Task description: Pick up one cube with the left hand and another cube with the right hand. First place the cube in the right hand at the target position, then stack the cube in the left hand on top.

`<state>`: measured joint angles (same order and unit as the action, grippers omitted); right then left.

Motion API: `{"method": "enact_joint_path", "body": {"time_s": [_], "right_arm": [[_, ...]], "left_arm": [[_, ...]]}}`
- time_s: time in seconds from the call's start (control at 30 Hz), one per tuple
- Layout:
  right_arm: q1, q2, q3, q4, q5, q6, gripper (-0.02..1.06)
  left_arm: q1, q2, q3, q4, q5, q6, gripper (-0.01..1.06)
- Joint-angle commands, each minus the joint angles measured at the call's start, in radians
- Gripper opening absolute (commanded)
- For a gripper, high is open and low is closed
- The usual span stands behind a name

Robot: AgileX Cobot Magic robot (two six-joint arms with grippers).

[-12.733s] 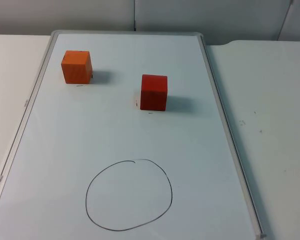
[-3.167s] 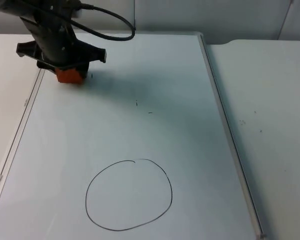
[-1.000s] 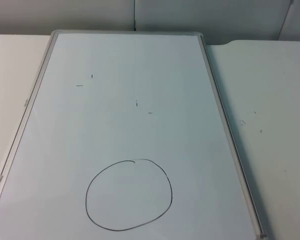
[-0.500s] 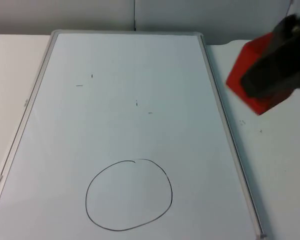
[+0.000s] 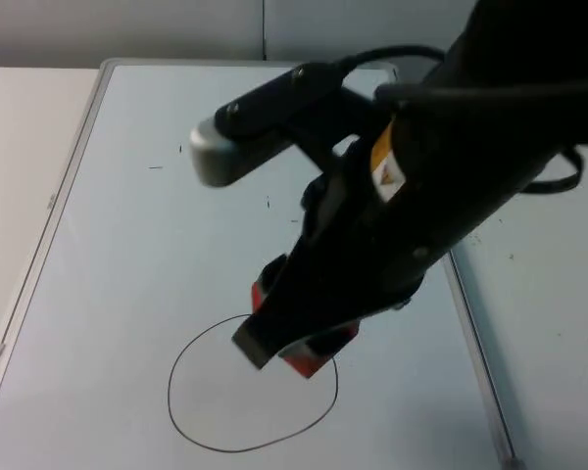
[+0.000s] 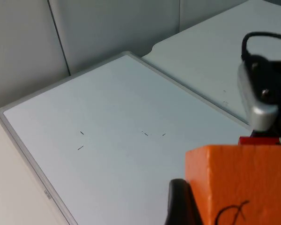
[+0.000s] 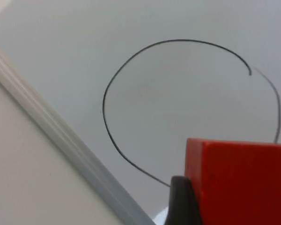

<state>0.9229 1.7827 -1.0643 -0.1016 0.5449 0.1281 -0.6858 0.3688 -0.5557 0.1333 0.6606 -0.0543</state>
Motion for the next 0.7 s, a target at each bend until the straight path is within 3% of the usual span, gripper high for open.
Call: {"method": "enact_joint_path", "body": {"time_s": [0.0, 0.5, 0.67], "right_arm": [[0.007, 0.038, -0.015, -0.002, -0.052, 0.003, 0.0], [0.007, 0.229, -0.023, 0.002, -0.211, 0.031, 0.0], [0.007, 0.24, -0.023, 0.002, -0.224, 0.031, 0.0]], "left_arm": [[-0.006, -0.007, 0.002, -0.005, -0.019, -0.009, 0.23], [-0.006, -0.007, 0.01, 0.0, -0.026, -0.009, 0.23], [-0.006, -0.007, 0.01, 0.0, -0.026, -0.009, 0.23]]}}
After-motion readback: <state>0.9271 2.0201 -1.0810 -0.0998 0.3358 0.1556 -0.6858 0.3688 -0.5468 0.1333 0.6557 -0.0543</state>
